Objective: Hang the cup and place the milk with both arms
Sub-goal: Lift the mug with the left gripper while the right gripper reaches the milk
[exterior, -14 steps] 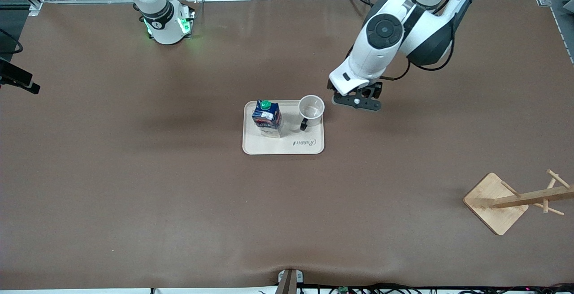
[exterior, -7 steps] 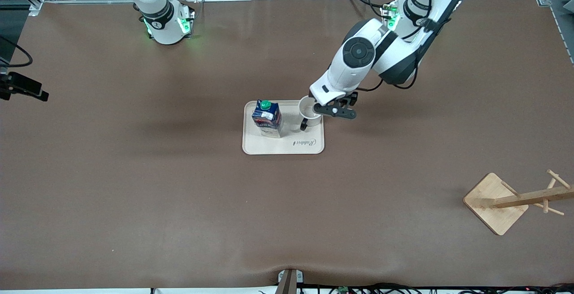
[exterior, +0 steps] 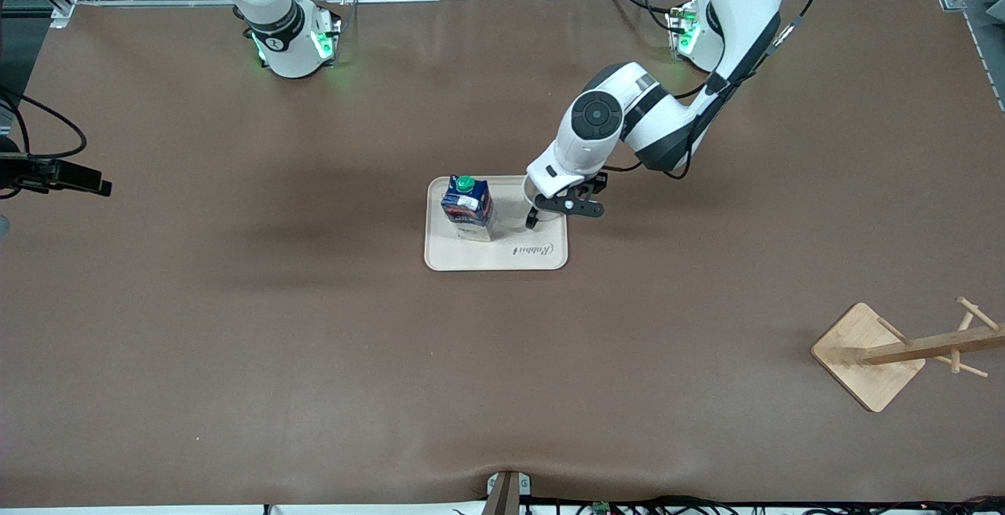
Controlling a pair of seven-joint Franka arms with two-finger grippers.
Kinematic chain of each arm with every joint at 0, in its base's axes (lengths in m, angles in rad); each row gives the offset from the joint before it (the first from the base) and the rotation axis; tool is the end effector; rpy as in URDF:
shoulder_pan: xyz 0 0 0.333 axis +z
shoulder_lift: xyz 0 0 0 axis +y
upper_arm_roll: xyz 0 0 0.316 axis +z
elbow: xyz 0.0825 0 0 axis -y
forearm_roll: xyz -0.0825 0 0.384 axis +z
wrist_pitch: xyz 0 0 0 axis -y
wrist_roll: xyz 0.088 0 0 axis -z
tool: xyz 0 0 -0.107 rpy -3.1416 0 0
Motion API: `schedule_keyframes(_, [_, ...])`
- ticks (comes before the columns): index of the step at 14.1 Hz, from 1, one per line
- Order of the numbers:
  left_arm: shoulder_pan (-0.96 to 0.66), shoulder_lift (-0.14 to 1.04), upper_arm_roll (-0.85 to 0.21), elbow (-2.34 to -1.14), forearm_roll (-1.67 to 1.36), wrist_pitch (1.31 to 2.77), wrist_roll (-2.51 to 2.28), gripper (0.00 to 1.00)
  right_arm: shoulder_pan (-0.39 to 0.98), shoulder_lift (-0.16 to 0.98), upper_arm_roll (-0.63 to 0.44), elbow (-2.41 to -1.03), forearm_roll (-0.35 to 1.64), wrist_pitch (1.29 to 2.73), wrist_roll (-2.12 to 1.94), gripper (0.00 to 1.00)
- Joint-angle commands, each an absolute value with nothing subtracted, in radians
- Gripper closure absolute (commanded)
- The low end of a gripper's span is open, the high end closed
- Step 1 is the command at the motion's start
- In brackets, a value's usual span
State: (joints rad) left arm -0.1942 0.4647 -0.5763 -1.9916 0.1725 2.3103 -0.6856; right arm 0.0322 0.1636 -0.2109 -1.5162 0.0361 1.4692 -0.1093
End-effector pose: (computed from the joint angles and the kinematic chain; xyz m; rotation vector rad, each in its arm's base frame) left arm 0.4409 -0.4081 0.2564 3.0717 -0.2542 -0.1979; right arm 0.5795 -0.0913 0.5504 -3.0919 0.1087 0.3176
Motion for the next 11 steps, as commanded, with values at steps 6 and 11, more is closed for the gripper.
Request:
schedule_keyframes(6, [-0.207,0.525,-0.571,-1.957,0.253,2.344,-0.744,1.0,0.037,0.141,-0.201,-1.546,0.109,1.453,0.072,0.0])
schedule_keyframes(11, [-0.183,0.456,-0.569,-1.919,0.255,2.286,-0.739,1.0,0.112,0.16,-0.199,-1.609,0.19,1.52,0.164,0.0])
